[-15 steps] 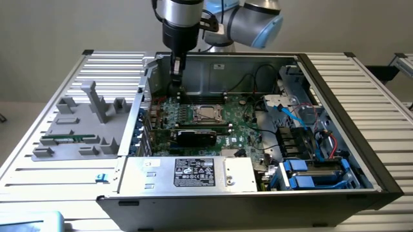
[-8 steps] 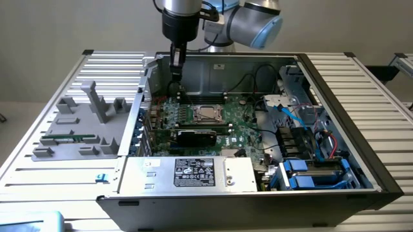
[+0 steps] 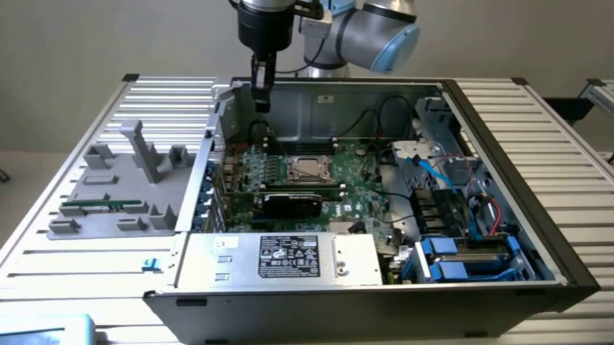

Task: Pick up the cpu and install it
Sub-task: 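Close the cpu cover, then install the first cpu locking lever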

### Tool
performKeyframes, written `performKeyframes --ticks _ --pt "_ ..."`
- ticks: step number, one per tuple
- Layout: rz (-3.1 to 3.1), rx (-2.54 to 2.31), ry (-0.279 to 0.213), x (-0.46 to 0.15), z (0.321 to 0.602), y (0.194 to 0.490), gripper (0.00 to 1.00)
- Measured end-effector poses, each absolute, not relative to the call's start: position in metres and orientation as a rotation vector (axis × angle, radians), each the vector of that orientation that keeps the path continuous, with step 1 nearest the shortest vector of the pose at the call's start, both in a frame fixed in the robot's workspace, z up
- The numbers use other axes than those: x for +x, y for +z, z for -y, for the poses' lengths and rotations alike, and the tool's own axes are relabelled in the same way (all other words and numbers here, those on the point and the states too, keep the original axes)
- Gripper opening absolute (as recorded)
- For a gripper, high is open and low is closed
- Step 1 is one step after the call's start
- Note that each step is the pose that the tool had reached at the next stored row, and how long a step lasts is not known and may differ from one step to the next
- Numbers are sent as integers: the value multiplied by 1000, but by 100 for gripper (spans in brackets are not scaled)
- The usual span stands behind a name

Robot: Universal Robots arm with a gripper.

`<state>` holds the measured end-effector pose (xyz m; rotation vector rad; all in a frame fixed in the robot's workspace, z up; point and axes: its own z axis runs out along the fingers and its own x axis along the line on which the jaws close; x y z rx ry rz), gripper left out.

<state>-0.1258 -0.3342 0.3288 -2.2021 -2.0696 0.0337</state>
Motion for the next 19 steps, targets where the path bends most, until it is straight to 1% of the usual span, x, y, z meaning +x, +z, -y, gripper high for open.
performKeyframes --ticks 8,19 --pt "2058 -2208 24 -128 331 330 11" --pt "2058 -2208 23 -128 331 330 11"
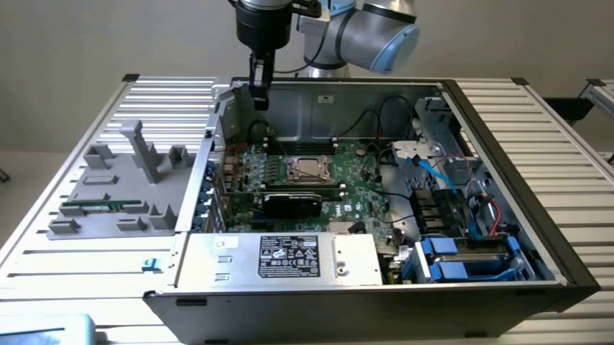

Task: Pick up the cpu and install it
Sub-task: 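Install the first cpu locking lever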

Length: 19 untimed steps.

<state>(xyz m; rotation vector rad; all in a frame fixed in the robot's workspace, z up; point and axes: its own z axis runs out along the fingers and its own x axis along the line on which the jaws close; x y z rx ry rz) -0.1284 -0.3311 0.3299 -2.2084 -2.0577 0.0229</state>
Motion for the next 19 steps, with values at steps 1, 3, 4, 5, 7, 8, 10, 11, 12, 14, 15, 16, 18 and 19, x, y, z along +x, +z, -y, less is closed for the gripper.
performKeyframes --ticks 1,3,4,5,7,8,10,11,12,14,15,16,18,19 --pt "2058 -2208 23 -128 331 330 11" --pt "2058 -2208 23 -128 331 330 11" --pt "2058 -2209 23 -128 331 330 11" --pt "2054 -2210 22 -129 331 330 11" --pt "2038 -2218 15 -128 331 330 11" --pt "2029 -2220 12 -128 331 330 11" --pt "2002 -2237 6 -129 331 330 11" --pt "1984 -2253 4 -129 331 330 11" --pt "1964 -2270 2 -128 331 330 11" --pt "1925 -2303 -2 -128 331 329 11" --pt "1904 -2320 -4 -128 331 329 11" --pt "1882 -2339 -6 -128 331 329 11" --pt "1839 -2372 -10 -128 331 329 11" --pt "1818 -2389 -12 -128 331 328 11"
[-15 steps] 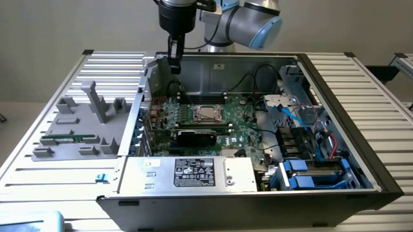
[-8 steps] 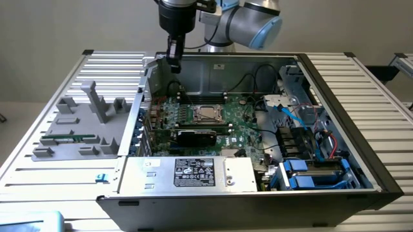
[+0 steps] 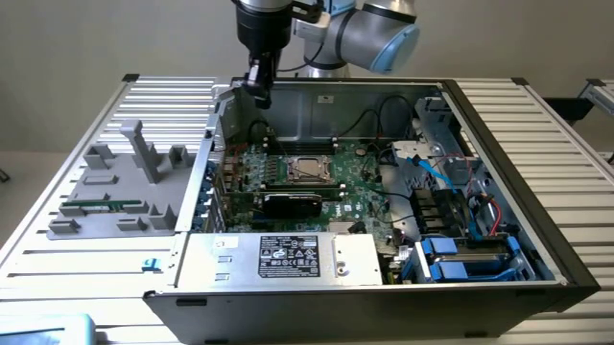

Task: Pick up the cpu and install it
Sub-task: 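Install the first cpu locking lever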

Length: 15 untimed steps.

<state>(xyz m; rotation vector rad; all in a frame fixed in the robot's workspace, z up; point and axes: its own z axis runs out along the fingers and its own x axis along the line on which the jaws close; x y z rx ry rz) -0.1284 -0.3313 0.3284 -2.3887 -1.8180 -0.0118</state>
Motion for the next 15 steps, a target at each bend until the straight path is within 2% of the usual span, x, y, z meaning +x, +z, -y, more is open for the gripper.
performKeyframes --ticks 15 --pt "1477 -2616 -40 -128 331 324 11"
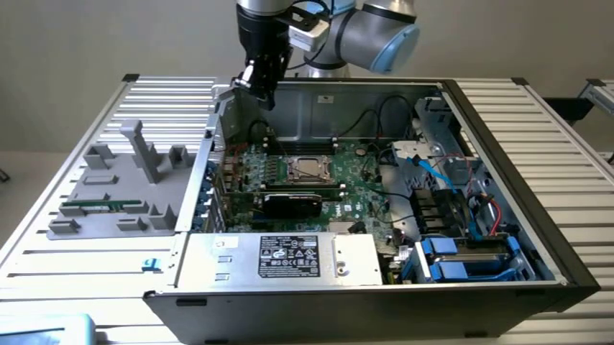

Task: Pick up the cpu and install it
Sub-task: 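Install the first cpu locking lever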

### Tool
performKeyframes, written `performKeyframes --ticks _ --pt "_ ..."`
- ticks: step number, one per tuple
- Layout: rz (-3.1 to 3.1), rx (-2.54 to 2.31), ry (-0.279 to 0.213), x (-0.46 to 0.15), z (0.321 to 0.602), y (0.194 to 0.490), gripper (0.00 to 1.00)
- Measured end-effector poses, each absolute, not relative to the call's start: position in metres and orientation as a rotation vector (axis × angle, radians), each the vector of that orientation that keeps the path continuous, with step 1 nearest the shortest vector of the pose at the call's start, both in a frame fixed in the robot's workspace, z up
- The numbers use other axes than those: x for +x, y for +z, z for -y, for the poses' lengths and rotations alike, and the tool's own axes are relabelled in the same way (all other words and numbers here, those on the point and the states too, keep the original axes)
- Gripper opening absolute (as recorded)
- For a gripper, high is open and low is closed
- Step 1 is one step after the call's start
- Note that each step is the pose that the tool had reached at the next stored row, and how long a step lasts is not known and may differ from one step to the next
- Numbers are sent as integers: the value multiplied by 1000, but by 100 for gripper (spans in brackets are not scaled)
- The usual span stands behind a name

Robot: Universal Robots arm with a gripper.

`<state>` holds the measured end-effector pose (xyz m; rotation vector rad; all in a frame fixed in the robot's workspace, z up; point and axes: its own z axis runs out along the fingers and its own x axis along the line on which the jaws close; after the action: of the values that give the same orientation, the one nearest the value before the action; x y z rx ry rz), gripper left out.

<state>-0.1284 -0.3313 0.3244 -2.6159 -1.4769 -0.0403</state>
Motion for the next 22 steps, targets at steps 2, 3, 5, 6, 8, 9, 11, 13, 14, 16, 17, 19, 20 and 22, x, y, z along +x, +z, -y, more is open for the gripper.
performKeyframes --ticks 2,3,5,6,8,9,11,13,14,16,17,19,20,22 --pt "1430 -2642 -44 -128 331 324 11" --pt "1406 -2655 -46 -128 331 323 11" --pt "1358 -2681 -49 -128 331 323 11" --pt "1334 -2693 -51 -128 331 322 11" --pt "1284 -2718 -55 -128 331 322 11" --pt "1259 -2730 -57 -128 331 321 11" --pt "1210 -2753 -61 -128 331 321 11" --pt "1159 -2775 -64 -128 331 320 11" --pt "1135 -2786 -66 -128 331 320 11" --pt "1085 -2806 -69 -129 331 319 11" --pt "1059 -2817 -71 -128 331 319 11" --pt "1008 -2836 -75 -128 331 318 11" --pt "983 -2845 -77 -128 331 317 11" --pt "932 -2863 -80 -128 331 317 11"
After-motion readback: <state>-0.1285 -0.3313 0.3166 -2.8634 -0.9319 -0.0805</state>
